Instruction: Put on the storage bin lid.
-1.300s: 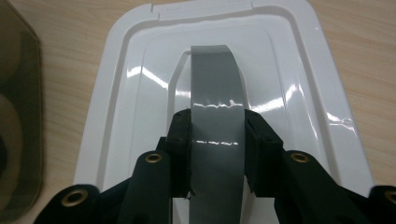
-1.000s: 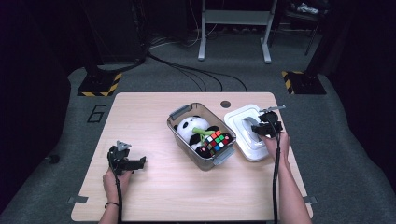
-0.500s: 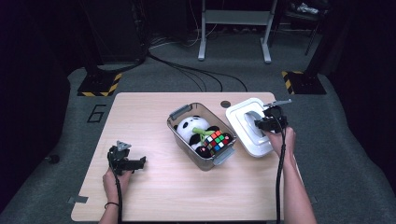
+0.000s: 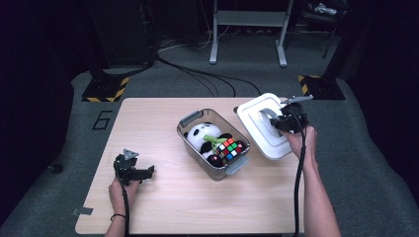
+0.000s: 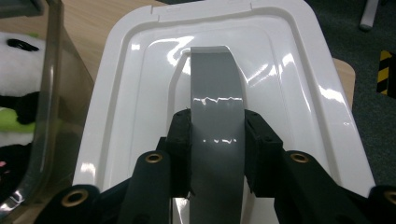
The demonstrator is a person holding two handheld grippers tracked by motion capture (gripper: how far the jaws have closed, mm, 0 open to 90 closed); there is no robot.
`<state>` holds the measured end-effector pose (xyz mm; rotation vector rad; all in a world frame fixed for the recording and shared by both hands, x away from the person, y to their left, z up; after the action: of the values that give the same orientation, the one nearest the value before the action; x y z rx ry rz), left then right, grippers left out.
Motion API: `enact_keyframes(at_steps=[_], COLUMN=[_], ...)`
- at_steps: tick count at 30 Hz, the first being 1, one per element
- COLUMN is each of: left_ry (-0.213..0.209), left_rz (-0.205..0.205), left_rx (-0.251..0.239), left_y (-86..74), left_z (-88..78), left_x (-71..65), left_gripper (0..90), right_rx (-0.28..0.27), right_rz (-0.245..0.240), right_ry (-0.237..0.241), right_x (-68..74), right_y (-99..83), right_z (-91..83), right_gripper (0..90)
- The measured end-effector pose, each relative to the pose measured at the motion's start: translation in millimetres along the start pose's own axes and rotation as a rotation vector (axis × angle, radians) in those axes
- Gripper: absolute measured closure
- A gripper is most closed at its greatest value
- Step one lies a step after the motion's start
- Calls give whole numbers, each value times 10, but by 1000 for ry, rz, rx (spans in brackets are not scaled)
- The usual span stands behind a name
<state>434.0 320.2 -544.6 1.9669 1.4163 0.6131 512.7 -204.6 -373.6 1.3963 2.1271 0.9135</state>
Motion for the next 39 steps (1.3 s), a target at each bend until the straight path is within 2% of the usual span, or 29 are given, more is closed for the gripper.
enact_keyframes(at_steps=[3,8,16,29,39], left_ry=[0,0,1,1,3], left_rz=[1,0,0,1,3], left_rx=[1,1,0,0,-1], left_y=[0,0,0,0,0], left_z=[0,-1,0,-1,-1], left_x=[0,0,-1,-2,-4], left_gripper=[5,5,5,8,9], right_rx=[-9,-19,-26,-29,-22], right_rz=[-25,-34,-59,-80,-100], right_ry=[2,10,35,96,167], right_x=[28,77,231,464,742], right_y=[63,132,262,397,525], right_z=[-55,-125,-225,-259,-244], right_gripper=[665,665,665,665,664])
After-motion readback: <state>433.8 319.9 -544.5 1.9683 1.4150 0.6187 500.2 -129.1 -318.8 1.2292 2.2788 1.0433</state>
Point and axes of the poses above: each handheld gripper's, and its own axes: z roughly forward along the jaws, y roughly out of its top, x roughly to its left, the point moved 2 cm from there along z, roughly forward along the jaws, and after that the axes turned 1 degree about z, right-handed, at the moved point
